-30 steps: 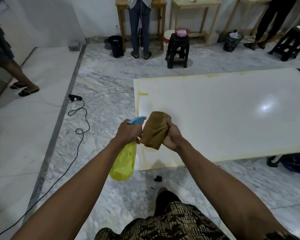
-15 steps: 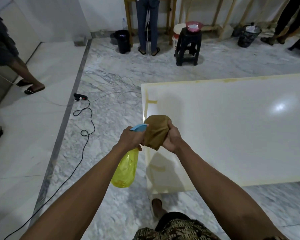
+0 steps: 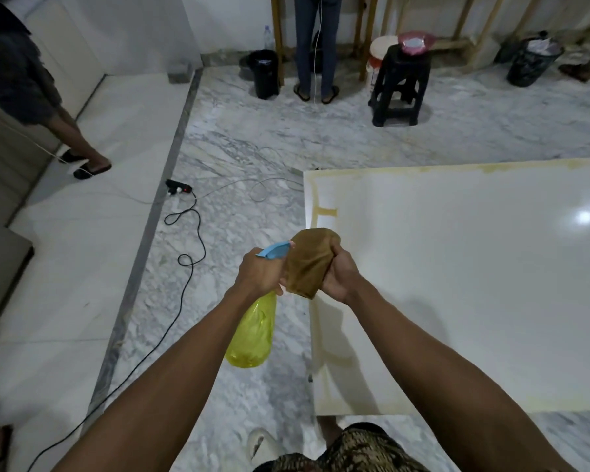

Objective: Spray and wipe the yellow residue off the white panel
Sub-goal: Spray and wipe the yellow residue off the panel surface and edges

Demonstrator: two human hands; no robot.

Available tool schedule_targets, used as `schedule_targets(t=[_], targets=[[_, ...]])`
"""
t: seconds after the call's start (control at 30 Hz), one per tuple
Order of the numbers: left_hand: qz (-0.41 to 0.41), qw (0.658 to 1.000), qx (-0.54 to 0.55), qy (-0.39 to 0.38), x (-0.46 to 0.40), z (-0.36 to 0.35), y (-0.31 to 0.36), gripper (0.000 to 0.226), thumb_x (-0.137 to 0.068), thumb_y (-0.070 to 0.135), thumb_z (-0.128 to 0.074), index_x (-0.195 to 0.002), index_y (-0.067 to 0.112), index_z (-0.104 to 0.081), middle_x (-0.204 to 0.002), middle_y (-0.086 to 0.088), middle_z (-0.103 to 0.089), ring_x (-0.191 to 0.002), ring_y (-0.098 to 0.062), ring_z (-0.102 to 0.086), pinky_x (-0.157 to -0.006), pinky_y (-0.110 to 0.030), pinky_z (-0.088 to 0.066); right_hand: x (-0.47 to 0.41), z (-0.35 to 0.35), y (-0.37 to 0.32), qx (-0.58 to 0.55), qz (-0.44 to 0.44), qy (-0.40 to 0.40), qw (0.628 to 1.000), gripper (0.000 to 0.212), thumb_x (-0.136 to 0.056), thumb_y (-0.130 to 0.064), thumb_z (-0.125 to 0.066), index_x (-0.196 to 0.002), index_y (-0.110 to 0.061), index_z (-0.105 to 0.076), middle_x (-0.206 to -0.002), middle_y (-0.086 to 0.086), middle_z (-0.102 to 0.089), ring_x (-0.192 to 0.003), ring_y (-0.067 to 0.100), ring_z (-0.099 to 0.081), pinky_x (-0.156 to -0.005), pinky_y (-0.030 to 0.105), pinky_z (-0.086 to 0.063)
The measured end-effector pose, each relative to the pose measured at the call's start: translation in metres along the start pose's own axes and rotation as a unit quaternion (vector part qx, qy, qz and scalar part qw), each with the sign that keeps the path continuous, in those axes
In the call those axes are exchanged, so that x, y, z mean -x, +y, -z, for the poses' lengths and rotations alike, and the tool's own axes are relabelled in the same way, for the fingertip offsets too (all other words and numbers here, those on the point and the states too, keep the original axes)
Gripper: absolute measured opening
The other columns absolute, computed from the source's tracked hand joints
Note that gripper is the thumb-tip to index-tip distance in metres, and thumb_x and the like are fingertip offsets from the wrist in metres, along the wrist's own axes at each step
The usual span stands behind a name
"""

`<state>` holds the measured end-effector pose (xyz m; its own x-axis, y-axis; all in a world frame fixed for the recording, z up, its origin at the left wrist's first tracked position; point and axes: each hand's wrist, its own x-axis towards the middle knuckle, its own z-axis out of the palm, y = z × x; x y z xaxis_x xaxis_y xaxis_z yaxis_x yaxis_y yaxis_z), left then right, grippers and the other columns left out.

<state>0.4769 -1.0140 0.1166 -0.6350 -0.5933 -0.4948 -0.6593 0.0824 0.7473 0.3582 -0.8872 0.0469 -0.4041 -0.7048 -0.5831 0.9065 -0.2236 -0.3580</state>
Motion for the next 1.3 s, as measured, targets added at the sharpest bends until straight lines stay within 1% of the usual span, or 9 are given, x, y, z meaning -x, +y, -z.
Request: schedule_targets(t=[0.07,0.13,0.23,0.33,0.53,0.9,1.03,1.17,1.3], targets=[[0.004,1.000,-0.007,-0.010,0.004,0.007,-0.003,0.039,-0.097,0.038,-0.065,-0.078,0.005,-0.071,-0.067,-0.014,-0.072,-0.046,-0.022,-0.066,-0.051,-0.026,-0.051,0.002,-0.004,0.008,-0.002,0.007,0.015,1.000,0.064,-0.105,-0.051,-0.031,-0.139,-0.001,-0.053,-0.136,0.019,-0.060,-0.127,0.030,-0.057,-0.113,0.045,-0.040],[0.016,1.000,-0.004,-0.019,0.014,0.014,-0.003,0.037,-0.078,0.044,-0.070,-0.086,0.008,-0.072,-0.070,-0.016,-0.072,-0.047,-0.024,-0.068,-0.053,-0.027,-0.052,0.002,-0.003,0.016,0.002,0.005,0.022,1.000,0.066,-0.103,-0.053,-0.033,-0.141,-0.003,-0.051,-0.139,0.018,-0.058,-0.129,0.032,-0.056,-0.116,0.047,-0.036],[0.002,1.000,-0.012,-0.018,0.022,0.025,-0.009,0.071,-0.049,0.052,-0.061,-0.104,0.010,-0.075,-0.074,-0.014,-0.077,-0.049,-0.022,-0.072,-0.057,-0.029,-0.056,0.008,-0.008,0.026,0.018,0.014,0.008,1.000,0.066,-0.103,-0.055,-0.031,-0.140,-0.004,-0.052,-0.139,0.017,-0.058,-0.128,0.032,-0.056,-0.116,0.049,-0.036],[-0.024,0.999,-0.024,-0.025,0.027,0.030,-0.015,0.063,-0.058,0.055,-0.057,-0.092,0.005,-0.076,-0.073,-0.010,-0.078,-0.048,-0.019,-0.072,-0.058,-0.027,-0.055,0.017,-0.015,0.037,0.004,0.030,0.003,1.000,0.066,-0.104,-0.053,-0.030,-0.138,-0.002,-0.053,-0.136,0.018,-0.060,-0.124,0.031,-0.060,-0.109,0.046,-0.044],[-0.047,0.998,0.011,-0.034,0.029,0.037,-0.026,0.061,-0.063,0.053,-0.068,-0.101,0.006,-0.074,-0.074,-0.012,-0.079,-0.056,-0.027,-0.075,-0.067,-0.042,-0.065,0.034,-0.026,0.052,-0.008,0.068,0.005,0.998,0.065,-0.106,-0.050,-0.027,-0.132,0.002,-0.057,-0.128,0.019,-0.065,-0.111,0.029,-0.068,-0.093,0.042,-0.057],[-0.048,0.997,-0.018,-0.052,-0.001,0.034,-0.015,0.065,-0.071,0.063,-0.071,-0.102,0.005,-0.069,-0.069,-0.010,-0.076,-0.047,-0.020,-0.072,-0.052,-0.026,-0.052,0.023,-0.027,0.042,0.009,0.083,0.033,0.996,0.066,-0.105,-0.051,-0.030,-0.133,0.003,-0.056,-0.131,0.018,-0.064,-0.122,0.029,-0.061,-0.105,0.042,-0.047],[-0.034,0.997,-0.031,-0.059,-0.038,0.027,0.000,0.058,-0.078,0.054,-0.072,-0.099,0.000,-0.069,-0.065,-0.009,-0.074,-0.048,-0.021,-0.072,-0.057,-0.029,-0.055,0.002,-0.028,0.012,-0.006,0.063,0.045,0.997,0.068,-0.104,-0.053,-0.031,-0.132,0.004,-0.056,-0.132,0.020,-0.063,-0.121,0.029,-0.062,-0.102,0.043,-0.050],[-0.047,0.997,-0.025,-0.056,-0.074,0.019,0.015,0.046,-0.087,0.048,-0.072,-0.097,0.003,-0.074,-0.071,-0.010,-0.078,-0.052,-0.025,-0.075,-0.060,-0.031,-0.058,-0.026,-0.026,-0.016,-0.025,0.059,0.015,0.998,0.068,-0.105,-0.052,-0.027,-0.141,0.002,-0.050,-0.142,0.018,-0.055,-0.131,0.027,-0.054,-0.112,0.042,-0.041],[-0.040,0.998,0.003,-0.056,-0.107,0.007,0.028,0.050,-0.077,0.046,-0.064,-0.106,0.008,-0.078,-0.074,-0.010,-0.078,-0.057,-0.027,-0.076,-0.069,-0.041,-0.066,-0.061,-0.013,-0.043,0.024,0.042,0.035,0.998,0.070,-0.104,-0.056,-0.026,-0.141,-0.004,-0.051,-0.141,0.016,-0.057,-0.129,0.030,-0.055,-0.117,0.047,-0.035]])
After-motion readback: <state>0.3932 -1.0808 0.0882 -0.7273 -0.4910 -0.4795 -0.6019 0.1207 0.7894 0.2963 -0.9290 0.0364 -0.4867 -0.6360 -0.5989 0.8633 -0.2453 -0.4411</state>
